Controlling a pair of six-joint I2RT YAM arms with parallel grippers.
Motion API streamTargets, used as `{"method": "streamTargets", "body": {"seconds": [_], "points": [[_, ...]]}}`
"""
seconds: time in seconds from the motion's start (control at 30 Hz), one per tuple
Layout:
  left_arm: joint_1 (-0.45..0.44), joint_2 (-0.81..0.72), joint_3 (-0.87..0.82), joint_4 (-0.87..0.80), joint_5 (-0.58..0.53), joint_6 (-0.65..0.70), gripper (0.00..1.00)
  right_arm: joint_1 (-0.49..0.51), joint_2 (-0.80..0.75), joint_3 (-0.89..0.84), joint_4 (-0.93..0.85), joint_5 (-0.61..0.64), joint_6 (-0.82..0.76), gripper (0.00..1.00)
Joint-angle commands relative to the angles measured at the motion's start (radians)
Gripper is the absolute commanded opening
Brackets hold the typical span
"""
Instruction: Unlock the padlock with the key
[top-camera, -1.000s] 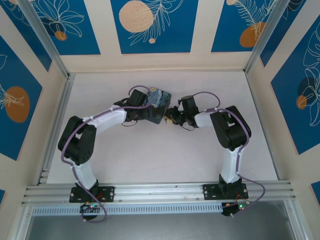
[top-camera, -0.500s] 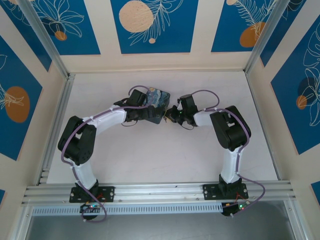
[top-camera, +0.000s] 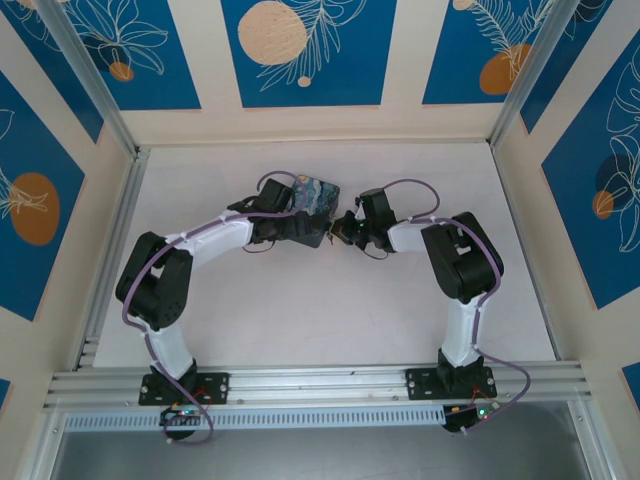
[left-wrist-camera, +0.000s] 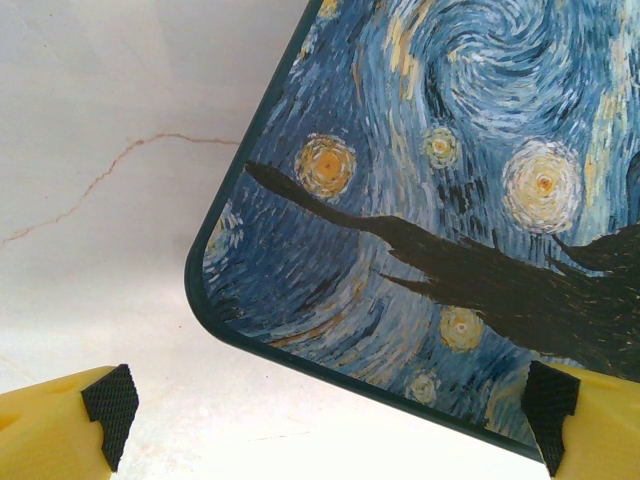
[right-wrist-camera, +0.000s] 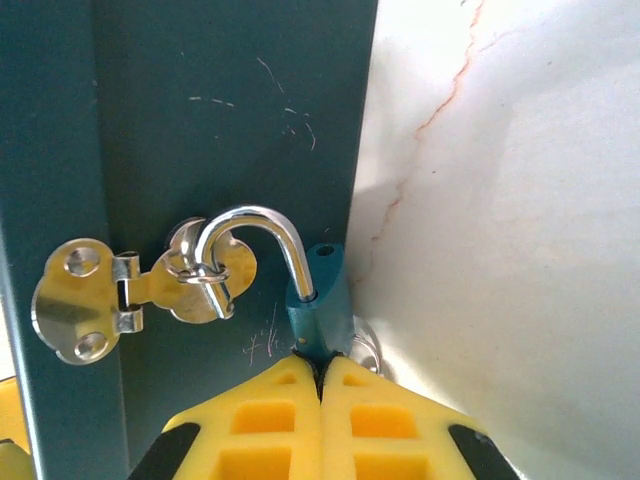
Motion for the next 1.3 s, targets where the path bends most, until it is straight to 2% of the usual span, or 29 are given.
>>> {"method": "streamTargets", "body": {"seconds": [0.0,0.7,0.83,0.93,1.27], "points": [[-0.006,0.056,-0.023,-0.132,0.005,0.01,1.0,0.005,-0.026,0.002,-0.052,0.043,-0.003,0.0],[-0.005,0.053,-0.027,-0.133,0.009,0.008,1.0,-0.018,-0.008,0.101,-0.099,0.069,0.028,0.0],[-0.005,0.053,-0.029,-0.129,0.01,0.006,1.0,-0.002,-0.036,0.073,-0.127,0.095,-0.001,0.2],[-0.006,0.055,-0.025,-0.129,0.012,0.008,1.0,0.011,-0.036,0.059,-0.142,0.11,-0.01,0.29],[-0.006,0.055,-0.024,-0.131,0.011,0.008,1.0,0.028,0.013,0.084,-0.141,0.118,-0.026,0.32]]}}
